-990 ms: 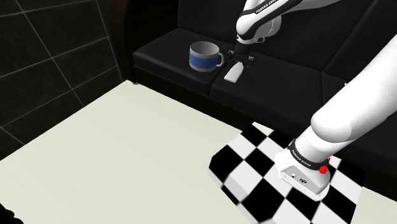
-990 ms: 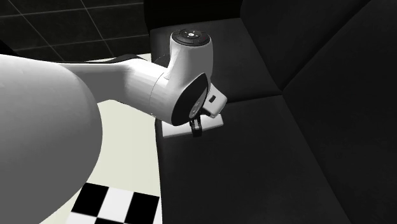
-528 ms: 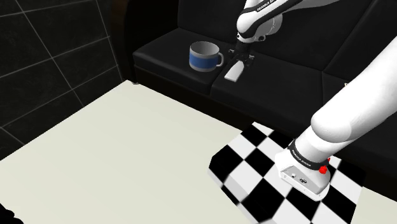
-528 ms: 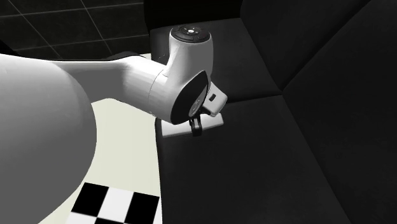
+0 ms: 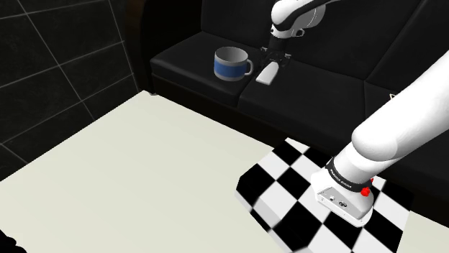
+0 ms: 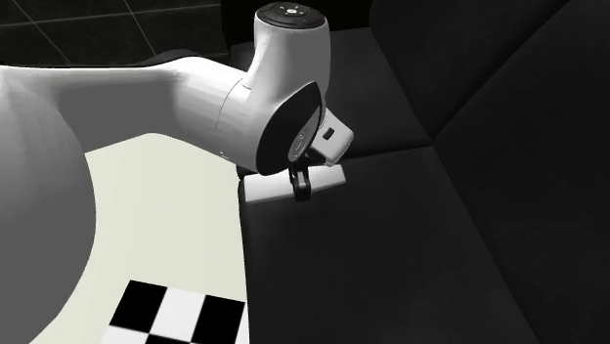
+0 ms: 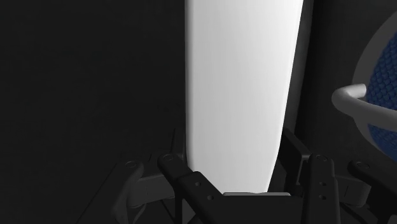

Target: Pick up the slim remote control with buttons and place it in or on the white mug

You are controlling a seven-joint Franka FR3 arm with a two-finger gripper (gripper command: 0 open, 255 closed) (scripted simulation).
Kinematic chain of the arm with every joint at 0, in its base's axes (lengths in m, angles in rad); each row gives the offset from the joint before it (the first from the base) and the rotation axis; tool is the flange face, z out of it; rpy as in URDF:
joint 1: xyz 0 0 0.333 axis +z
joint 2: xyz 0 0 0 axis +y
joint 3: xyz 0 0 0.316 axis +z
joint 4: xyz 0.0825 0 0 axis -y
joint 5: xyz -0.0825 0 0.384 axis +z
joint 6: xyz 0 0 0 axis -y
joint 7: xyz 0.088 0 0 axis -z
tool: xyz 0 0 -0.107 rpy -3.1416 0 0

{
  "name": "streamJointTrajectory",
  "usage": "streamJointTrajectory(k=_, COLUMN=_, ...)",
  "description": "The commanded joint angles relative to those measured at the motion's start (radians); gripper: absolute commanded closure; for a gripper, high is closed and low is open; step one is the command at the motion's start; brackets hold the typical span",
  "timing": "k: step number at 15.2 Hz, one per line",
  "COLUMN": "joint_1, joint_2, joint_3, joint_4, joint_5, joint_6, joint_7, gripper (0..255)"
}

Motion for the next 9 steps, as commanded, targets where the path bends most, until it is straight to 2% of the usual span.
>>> streamJointTrajectory(k=1, joint_1=0.000, joint_2=-0.012, joint_3=0.000, joint_4=0.017, joint_5=0.000, joint_6=-0.030, joint_7=0.001, gripper=255)
streamJointTrajectory(k=9, joint_1=0.000, joint_2=-0.059, joint_3=0.000, joint_4=0.079, joint_5=-0.001, joint_6=-0.137, joint_7=0.001, gripper=255)
